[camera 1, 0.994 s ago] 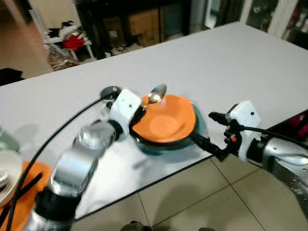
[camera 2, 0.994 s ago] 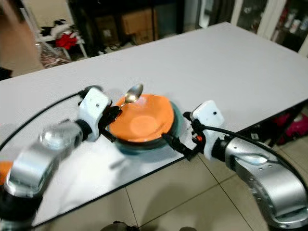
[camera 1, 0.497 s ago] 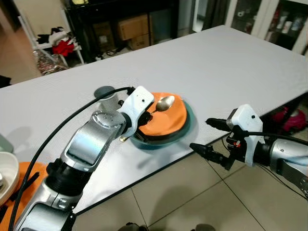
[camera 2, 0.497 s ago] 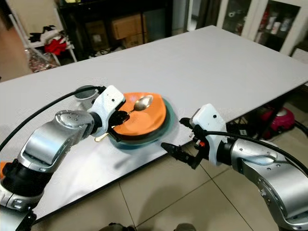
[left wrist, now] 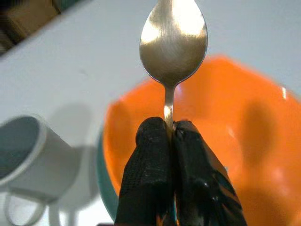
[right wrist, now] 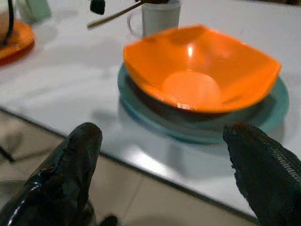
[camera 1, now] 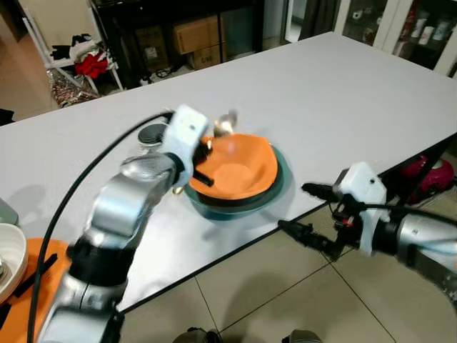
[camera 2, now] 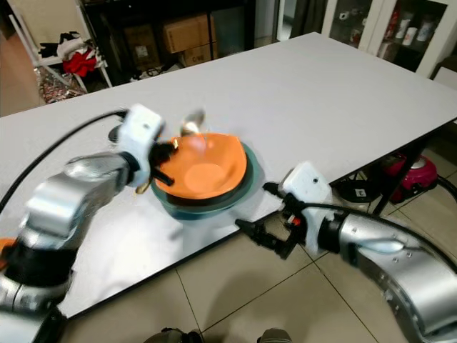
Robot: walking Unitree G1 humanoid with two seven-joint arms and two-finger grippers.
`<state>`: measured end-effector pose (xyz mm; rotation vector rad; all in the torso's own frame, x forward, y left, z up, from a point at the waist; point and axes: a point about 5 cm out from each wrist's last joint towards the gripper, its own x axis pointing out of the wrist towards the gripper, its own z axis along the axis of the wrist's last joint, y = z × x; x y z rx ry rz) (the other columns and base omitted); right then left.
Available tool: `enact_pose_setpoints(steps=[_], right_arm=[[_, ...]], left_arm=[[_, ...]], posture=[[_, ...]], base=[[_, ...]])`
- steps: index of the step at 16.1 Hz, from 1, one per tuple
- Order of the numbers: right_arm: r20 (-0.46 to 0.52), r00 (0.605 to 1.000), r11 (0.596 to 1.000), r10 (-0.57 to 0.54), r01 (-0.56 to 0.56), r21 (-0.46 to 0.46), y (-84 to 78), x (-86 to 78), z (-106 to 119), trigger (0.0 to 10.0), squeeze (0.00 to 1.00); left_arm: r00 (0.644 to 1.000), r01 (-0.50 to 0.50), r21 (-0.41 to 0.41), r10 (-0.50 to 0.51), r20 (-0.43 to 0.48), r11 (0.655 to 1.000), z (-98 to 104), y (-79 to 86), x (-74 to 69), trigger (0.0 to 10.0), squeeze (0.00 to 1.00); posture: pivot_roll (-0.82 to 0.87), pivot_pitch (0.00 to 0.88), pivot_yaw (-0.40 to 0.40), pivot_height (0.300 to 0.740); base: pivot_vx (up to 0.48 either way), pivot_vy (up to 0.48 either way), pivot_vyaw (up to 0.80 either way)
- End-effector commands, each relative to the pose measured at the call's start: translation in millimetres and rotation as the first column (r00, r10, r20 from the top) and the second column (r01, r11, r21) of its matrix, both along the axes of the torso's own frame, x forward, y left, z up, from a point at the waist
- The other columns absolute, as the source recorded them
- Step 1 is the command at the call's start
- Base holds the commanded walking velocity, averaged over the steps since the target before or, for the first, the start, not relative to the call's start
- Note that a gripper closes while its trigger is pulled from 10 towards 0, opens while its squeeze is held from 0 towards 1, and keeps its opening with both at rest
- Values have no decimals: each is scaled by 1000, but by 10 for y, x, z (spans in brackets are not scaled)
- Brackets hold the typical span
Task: Setting the table
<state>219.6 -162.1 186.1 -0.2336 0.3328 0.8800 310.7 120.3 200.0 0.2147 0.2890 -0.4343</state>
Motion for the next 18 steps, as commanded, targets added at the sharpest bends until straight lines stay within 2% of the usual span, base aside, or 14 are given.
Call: enact_pose_setpoints(steps=[1,2,4,5,8,10,12,14,15,18], right_arm=[[14,1000,1000,3,-3,11,15,-16,43,10000,0],[79,995,996,-64,59,65,88,3,38,10000,0],[120,981,986,-153,143,84,122,51,11,10000,0],[156,958,967,-241,223,123,190,103,-15,10000,0],[167,946,955,-278,253,156,240,123,-39,10000,0],[172,935,946,-310,286,150,198,155,-81,10000,0],[180,927,940,-329,305,149,178,172,-92,10000,0],[169,909,920,-381,355,165,107,198,-100,10000,0],[158,903,910,-400,372,182,87,199,-99,10000,0],[161,906,915,-391,364,172,64,172,-84,10000,0]], left_arm=[[999,-23,-17,24,38,1000,66,43,-15,10000,0],[984,-68,-132,89,157,989,104,66,-256,10000,0],[968,-106,-118,130,214,987,32,98,-421,10000,0],[951,-186,-99,204,232,978,-109,138,-630,10000,0],[930,-270,-99,286,229,958,-192,174,-747,10000,0],[913,-320,-88,332,238,943,-217,215,-767,10000,0],[907,-326,-87,337,251,941,-221,220,-764,10000,0],[915,-320,-152,347,205,935,-229,218,-682,10000,0],[916,-322,-160,350,198,933,-225,215,-656,10000,0],[923,-319,-156,344,175,935,-255,207,-588,10000,0]], posture=[[-158,41,127,740],[-153,40,129,740],[-150,33,123,740],[-146,28,114,740],[-132,27,101,740],[-127,24,98,740],[-127,21,98,740],[-129,23,104,740],[-132,26,111,740],[-139,30,118,740]], base=[[0,0,0],[0,0,0],[0,0,0],[0,0,0],[0,-279,402],[0,-480,800],[0,-480,800],[0,122,0],[0,480,0],[0,286,0]])
